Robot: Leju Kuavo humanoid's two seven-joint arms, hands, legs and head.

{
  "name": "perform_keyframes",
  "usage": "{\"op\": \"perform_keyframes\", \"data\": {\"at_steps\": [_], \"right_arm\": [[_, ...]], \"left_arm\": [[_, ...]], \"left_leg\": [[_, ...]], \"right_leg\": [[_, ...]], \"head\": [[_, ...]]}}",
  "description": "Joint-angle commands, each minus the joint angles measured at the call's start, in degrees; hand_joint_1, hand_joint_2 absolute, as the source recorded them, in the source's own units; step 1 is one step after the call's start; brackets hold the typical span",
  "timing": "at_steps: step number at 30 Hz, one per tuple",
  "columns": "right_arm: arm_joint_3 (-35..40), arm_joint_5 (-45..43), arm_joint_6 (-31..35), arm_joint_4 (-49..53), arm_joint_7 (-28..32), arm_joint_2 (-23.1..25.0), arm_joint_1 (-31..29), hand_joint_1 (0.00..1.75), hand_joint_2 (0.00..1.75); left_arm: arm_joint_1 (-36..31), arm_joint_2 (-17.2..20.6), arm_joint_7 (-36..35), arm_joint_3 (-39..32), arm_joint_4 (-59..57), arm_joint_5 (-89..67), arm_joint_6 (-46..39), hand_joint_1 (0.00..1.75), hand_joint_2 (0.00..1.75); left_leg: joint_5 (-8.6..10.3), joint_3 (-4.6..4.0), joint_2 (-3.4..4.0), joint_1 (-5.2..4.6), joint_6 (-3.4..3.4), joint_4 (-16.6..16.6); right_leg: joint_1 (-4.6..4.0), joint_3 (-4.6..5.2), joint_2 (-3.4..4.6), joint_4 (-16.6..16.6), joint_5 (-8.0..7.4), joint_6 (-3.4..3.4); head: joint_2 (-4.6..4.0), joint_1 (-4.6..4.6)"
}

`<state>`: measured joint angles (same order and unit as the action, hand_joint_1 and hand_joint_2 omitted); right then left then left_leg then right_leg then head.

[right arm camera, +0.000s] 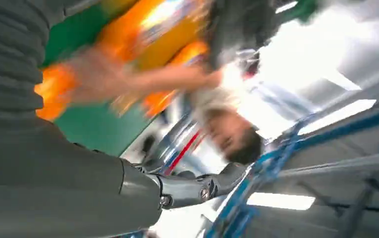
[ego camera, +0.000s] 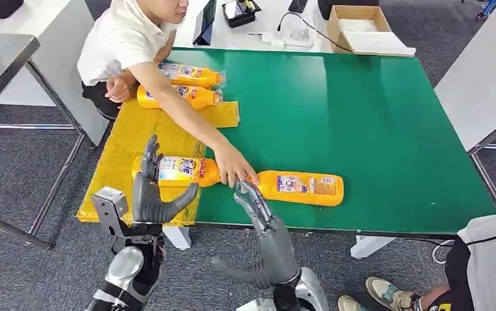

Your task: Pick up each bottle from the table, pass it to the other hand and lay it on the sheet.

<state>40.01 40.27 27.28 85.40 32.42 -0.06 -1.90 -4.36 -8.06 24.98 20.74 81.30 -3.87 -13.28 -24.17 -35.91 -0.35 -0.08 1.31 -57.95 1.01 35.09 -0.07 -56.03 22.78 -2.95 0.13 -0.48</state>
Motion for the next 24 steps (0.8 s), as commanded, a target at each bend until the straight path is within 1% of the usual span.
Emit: {"op": "perform_keyframes", "data": {"at_steps": [1,2,3,5,7,9,10,12,14,16,17,18,20,22,23,24], "right_arm": [[-19.3,1.8,-0.1,-18.9,1.6,-4.7,-2.8,0.00,1.75],[-19.9,1.9,0.0,-20.0,2.2,-4.9,-4.1,0.00,1.75],[-20.7,1.7,-0.7,-20.9,2.2,-5.2,-6.0,0.00,1.75],[-21.2,2.2,-1.7,-21.2,2.1,-5.6,-7.7,0.00,1.75],[-21.1,3.5,-1.2,-21.1,1.0,-5.9,-8.0,0.00,1.75],[-21.3,4.3,-2.0,-23.6,-0.8,-7.0,-10.9,0.00,1.75],[-21.5,4.9,-2.9,-25.6,-1.9,-7.5,-12.4,0.00,1.75],[-22.5,4.9,-3.6,-28.7,-2.6,-7.9,-14.0,0.00,1.75],[-23.0,7.0,-2.0,-32.1,-2.8,-8.0,-14.6,0.00,1.75],[-22.9,7.9,-1.5,-33.7,-3.1,-8.1,-14.9,0.00,1.75],[-22.9,8.1,-1.5,-34.2,-3.1,-8.4,-15.1,0.00,1.75],[-22.9,8.1,-1.5,-34.2,-3.1,-8.3,-15.3,0.00,1.75],[-22.9,8.1,-1.7,-34.5,-3.1,-8.2,-15.5,0.00,1.75],[-22.9,8.1,-1.7,-34.5,-3.1,-8.2,-15.5,0.00,1.75],[-22.9,8.1,-1.7,-34.5,-3.1,-8.2,-15.5,0.00,1.75],[-22.9,8.1,-1.7,-34.5,-3.1,-8.2,-15.5,0.00,1.75]], "left_arm": [[3.7,1.8,0.1,4.5,3.3,-1.6,-2.7,0.00,1.75],[2.8,1.4,0.5,3.9,2.1,-2.2,-3.9,0.00,1.75],[1.7,1.3,0.6,3.6,0.7,-2.3,-4.2,0.00,1.75],[1.0,1.1,0.6,3.6,-0.2,-2.3,-4.2,0.00,1.75],[0.7,1.3,0.9,4.0,-0.3,-2.9,-4.2,0.00,1.75],[0.5,1.4,1.9,4.7,-0.3,-5.3,-6.0,0.00,1.75],[0.6,1.5,1.9,4.8,-0.1,-5.4,-6.1,0.00,1.75],[1.1,1.6,1.3,4.8,0.4,-4.7,-5.6,0.00,1.75],[1.8,1.8,1.3,4.7,1.0,-4.7,-5.6,0.00,1.75],[2.0,1.7,1.3,4.4,1.1,-4.7,-5.6,0.00,1.75],[1.9,1.7,1.3,4.4,1.1,-4.7,-5.6,0.00,1.75],[1.9,1.6,1.3,4.4,1.0,-4.7,-5.6,0.00,1.75],[1.7,1.6,1.3,4.4,0.8,-4.7,-5.6,0.00,1.75],[1.7,1.6,1.3,4.4,0.8,-4.7,-5.6,0.00,1.75],[1.7,1.6,1.3,4.4,0.8,-4.7,-5.6,0.00,1.75],[1.7,1.6,1.3,4.4,0.8,-4.7,-5.6,0.00,1.75]], "left_leg": [[-0.20,0.58,-0.01,0.02,-0.01,0.1],[-0.07,0.30,-0.01,-0.02,0.00,0.1],[-0.10,0.41,-0.02,-0.01,-0.02,0.1],[-0.03,0.15,0.05,-0.10,-0.01,0.1],[-0.13,0.42,0.10,-0.07,-0.08,0.1],[0.01,0.20,0.02,-0.09,0.05,0.1],[-0.03,0.35,0.02,-0.08,0.03,0.1],[-0.04,0.38,0.14,-0.07,0.04,0.1],[0.01,0.25,0.12,-0.10,0.07,0.1],[-0.06,0.41,0.07,-0.05,0.05,0.1],[0.03,0.21,0.03,-0.09,0.09,0.1],[-0.05,0.39,0.07,-0.07,0.06,0.1],[-0.03,0.29,0.08,-0.11,0.07,0.1],[-0.18,0.62,0.15,-0.05,-0.01,0.1],[-0.04,0.28,0.08,-0.12,0.05,0.1],[-0.11,0.48,0.11,-0.10,0.00,0.1]], "right_leg": [[-0.04,-0.64,-0.04,0.2,0.17,0.09],[0.00,-0.35,-0.02,0.2,0.04,0.07],[-0.02,-0.48,-0.02,0.2,0.06,0.10],[0.08,-0.18,0.04,0.1,-0.04,0.05],[0.04,-0.44,0.08,0.1,0.05,0.14],[0.06,-0.22,-0.01,0.1,-0.04,0.02],[0.05,-0.36,-0.01,0.1,0.01,0.06],[0.04,-0.36,0.09,0.1,-0.02,0.05],[0.07,-0.25,0.06,0.1,-0.06,-0.01],[0.02,-0.44,0.01,0.2,0.01,0.03],[0.07,-0.23,-0.01,0.1,-0.05,-0.03],[0.04,-0.41,0.03,0.1,0.01,0.02],[0.08,-0.31,0.04,0.1,-0.01,0.01],[0.01,-0.64,0.10,0.1,0.11,0.12],[0.08,-0.31,0.04,0.1,-0.01,0.03],[0.05,-0.49,0.06,0.1,0.06,0.09]], "head": [[0.00,0.02],[0.00,0.02],[0.00,0.02],[0.00,0.02],[0.00,0.00],[0.00,0.02],[0.00,0.00],[0.00,-0.02],[0.00,0.00],[0.00,0.00],[0.00,0.00],[0.00,0.02],[0.00,0.00],[0.00,0.00],[0.00,0.00],[0.00,0.00]]}}
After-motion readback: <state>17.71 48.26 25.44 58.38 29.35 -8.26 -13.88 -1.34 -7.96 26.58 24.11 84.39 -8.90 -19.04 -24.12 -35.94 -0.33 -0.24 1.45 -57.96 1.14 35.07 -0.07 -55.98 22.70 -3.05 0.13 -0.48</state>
